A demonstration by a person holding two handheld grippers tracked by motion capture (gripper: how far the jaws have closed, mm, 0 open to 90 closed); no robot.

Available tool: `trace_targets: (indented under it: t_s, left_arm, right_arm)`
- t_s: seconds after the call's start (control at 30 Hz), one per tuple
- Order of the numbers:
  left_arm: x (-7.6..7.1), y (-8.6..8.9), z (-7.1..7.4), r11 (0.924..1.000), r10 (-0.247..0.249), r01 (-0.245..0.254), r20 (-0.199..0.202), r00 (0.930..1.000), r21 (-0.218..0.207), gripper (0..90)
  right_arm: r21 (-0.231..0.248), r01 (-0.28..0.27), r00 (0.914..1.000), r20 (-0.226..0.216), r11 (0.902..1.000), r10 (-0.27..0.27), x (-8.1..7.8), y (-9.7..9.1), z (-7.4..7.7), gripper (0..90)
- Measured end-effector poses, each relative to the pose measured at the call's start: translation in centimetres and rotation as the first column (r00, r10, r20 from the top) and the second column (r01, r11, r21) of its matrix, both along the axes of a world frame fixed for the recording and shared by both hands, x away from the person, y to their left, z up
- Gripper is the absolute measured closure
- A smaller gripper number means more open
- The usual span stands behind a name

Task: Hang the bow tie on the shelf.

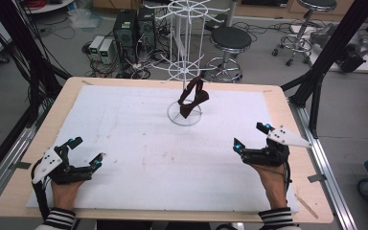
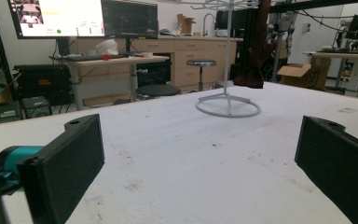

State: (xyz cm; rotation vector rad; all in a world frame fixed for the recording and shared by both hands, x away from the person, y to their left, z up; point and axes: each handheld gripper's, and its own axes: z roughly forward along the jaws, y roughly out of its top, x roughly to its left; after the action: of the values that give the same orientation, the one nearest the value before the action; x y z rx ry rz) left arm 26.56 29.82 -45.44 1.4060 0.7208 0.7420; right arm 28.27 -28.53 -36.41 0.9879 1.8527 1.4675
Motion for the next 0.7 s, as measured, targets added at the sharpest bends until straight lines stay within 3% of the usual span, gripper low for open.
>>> trace_targets:
  t_s: [0.2, 0.3, 0.33, 0.4, 0.53, 0.6, 0.67, 0.7]
  left_arm:
    - [0.0, 0.0, 0.0, 1.0000, 0.001, -0.001, 0.000, 1.0000, -0.001, 1.7]
    - [0.0, 0.0, 0.0, 1.0000, 0.001, -0.001, 0.000, 1.0000, -0.001, 1.7]
    - [0.0, 0.0, 0.0, 1.0000, 0.000, 0.000, 0.000, 1.0000, 0.000, 1.7]
    - [0.0, 0.0, 0.0, 1.0000, 0.000, 0.000, 0.000, 1.0000, 0.001, 1.7]
    - [0.0, 0.0, 0.0, 1.0000, 0.000, 0.000, 0.001, 1.0000, 0.000, 1.7]
    - [0.0, 0.0, 0.0, 1.0000, 0.000, 0.000, 0.001, 1.0000, 0.000, 1.7]
    - [0.0, 0.0, 0.0, 1.0000, 0.001, -0.001, 0.001, 1.0000, -0.001, 1.7]
    - [0.0, 0.0, 0.0, 1.0000, 0.000, 0.000, 0.000, 1.0000, -0.001, 1.7]
  right_arm:
    - [0.038, 0.023, 0.9994, 0.025, 0.9990, -0.024, -1.5, -0.7, -2.9, 0.7]
    - [0.061, 0.031, 0.9972, 0.066, 0.9976, -0.035, -2.1, -0.8, -4.3, 0.7]
    - [0.066, 0.029, 0.9980, 0.054, 0.9974, -0.033, -2.2, -0.7, -4.6, 0.7]
    - [0.034, 0.061, 0.9978, 0.024, 0.9976, -0.062, -2.2, -0.2, -4.9, 0.6]
    - [-0.003, 0.046, 0.9970, 0.063, 0.9989, -0.046, -2.2, 0.6, -5.0, 0.6]
    - [0.026, 0.015, 0.9991, 0.040, 0.9996, -0.016, -2.0, 0.7, -5.3, 0.6]
    - [0.063, 0.036, 0.9942, 0.099, 0.9974, -0.042, -2.4, 0.6, -6.3, 0.7]
    - [0.068, 0.041, 0.9946, 0.093, 0.9969, -0.047, -2.5, 0.4, -6.7, 0.7]
